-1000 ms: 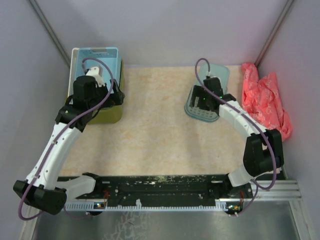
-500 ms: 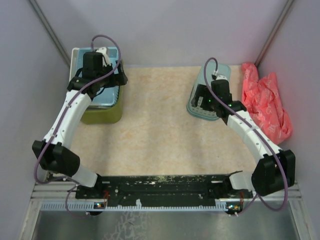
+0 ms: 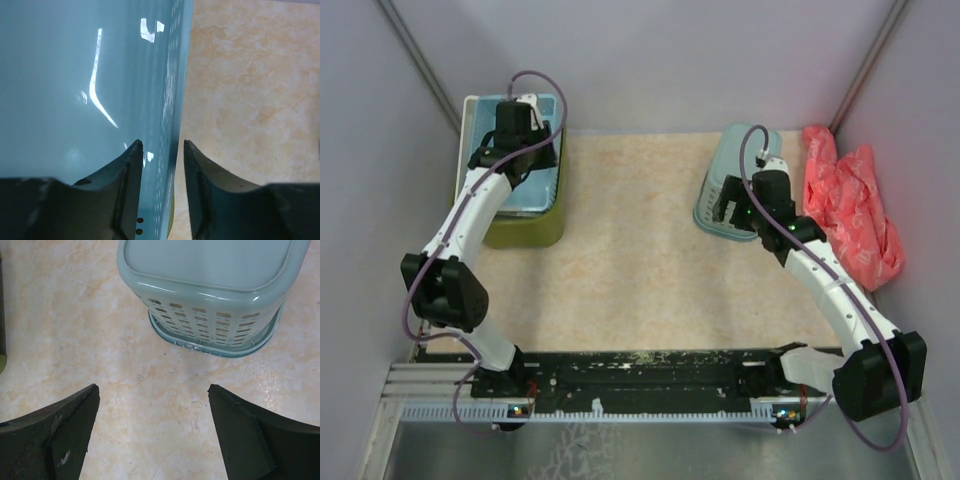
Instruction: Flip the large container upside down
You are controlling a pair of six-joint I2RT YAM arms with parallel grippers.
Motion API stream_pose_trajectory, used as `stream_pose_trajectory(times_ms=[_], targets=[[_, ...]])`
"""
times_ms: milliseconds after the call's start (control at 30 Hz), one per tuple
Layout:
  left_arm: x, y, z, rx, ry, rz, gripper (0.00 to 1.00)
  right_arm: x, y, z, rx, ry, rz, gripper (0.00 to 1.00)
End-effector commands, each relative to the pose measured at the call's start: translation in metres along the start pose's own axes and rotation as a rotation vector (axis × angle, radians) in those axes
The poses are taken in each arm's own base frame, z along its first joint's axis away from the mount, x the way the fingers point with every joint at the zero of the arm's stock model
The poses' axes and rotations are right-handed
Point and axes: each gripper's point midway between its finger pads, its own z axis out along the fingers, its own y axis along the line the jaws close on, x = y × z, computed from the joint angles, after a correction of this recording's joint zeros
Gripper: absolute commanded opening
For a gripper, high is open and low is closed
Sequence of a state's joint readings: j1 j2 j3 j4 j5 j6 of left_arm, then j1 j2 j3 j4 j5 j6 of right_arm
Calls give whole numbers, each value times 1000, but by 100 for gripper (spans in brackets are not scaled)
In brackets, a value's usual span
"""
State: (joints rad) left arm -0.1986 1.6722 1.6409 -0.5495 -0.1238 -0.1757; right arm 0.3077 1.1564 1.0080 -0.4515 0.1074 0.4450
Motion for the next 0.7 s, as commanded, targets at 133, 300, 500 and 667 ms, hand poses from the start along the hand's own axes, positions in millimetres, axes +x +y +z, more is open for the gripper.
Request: stream_pose_trajectory(times_ms=[133,300,500,667], targets=[[-10,1,16,57,-21,19,11,-3,60,-4,-355,-77,-81,90],[-39,11,-5,36,-83,24,0,19,97,4,-464,-65,-158,88],[-101,10,-70,52,-290,80,0,33,95,45,-420,-53,-115,89],[-133,12,-129,48,-394,103,0,20,56,94,-187,-10,-94,90]])
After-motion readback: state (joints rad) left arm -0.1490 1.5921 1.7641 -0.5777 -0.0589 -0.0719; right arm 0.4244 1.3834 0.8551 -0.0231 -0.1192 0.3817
